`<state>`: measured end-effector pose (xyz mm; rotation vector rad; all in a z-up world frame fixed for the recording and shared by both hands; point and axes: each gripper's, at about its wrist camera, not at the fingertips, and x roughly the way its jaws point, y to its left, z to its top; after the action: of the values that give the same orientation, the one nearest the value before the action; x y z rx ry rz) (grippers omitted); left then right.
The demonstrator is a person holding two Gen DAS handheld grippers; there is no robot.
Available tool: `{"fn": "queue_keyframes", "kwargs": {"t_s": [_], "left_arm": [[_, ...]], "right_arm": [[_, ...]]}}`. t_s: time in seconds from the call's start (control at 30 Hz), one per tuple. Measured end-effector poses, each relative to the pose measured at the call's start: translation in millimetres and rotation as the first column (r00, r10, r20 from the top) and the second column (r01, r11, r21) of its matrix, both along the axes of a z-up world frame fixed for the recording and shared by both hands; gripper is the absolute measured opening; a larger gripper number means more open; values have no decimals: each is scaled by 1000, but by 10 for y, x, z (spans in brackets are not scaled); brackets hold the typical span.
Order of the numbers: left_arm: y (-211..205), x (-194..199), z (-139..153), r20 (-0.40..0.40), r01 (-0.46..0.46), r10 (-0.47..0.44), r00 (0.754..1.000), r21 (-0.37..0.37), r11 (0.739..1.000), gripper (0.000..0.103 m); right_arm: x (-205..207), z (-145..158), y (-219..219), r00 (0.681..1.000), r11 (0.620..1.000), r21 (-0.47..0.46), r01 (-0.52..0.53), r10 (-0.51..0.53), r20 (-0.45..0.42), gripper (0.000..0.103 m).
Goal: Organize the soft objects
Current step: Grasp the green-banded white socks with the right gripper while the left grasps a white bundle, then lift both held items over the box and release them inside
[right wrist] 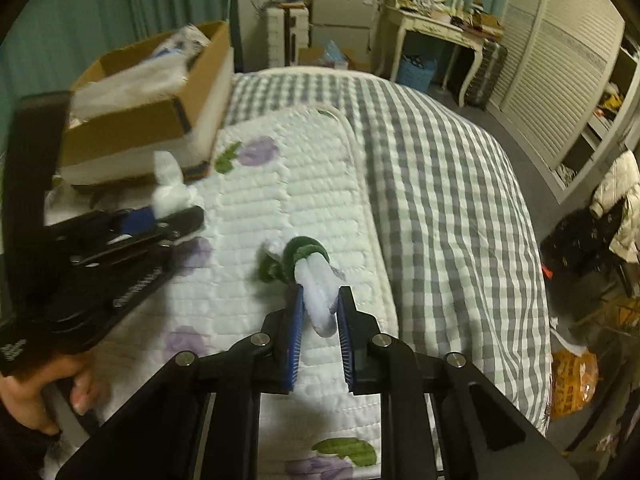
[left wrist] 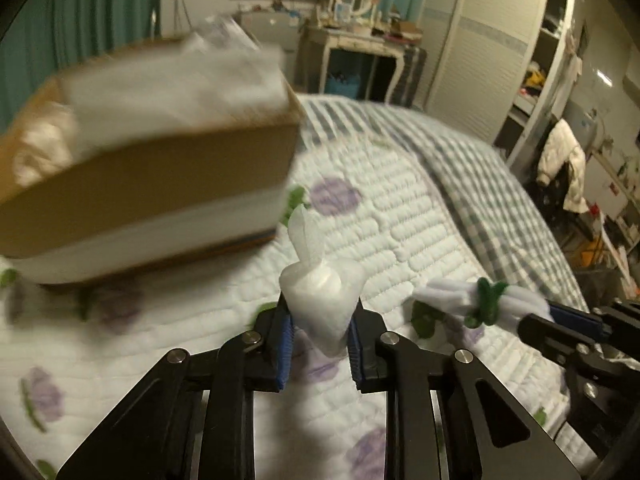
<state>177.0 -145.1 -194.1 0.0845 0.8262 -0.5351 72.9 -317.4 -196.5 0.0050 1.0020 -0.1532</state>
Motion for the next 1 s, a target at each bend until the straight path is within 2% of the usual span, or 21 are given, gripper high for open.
{"fn": "queue_keyframes", "kwargs": {"t_s": [0.3,0.53,0.63,0.77,1.0], "left_arm": [[610,-496,561,109,-98,102,989,-39,994,22],[1003,-871,1058,197,-149,162,967,-81,985,22],[1207,-1008,1254,234,-165,184,955,-98,981,22],[1455,-1182,1526,288,-186,218,933,-133,974,22],[1770,-1401,1963,382,-201,258,888,-182,962,22]], "right_arm": [[-231,314,223,993,996,51,-68,63,99,9],[-506,896,520,970,995,38,-97,86,225,8],[-613,1164,658,952,994,26,-105,93,291,8],[-807,1610,892,907,993,7,-116,103,409,8],[-1008,2233,1259,831,986,-30,-167,157,533,8]]}}
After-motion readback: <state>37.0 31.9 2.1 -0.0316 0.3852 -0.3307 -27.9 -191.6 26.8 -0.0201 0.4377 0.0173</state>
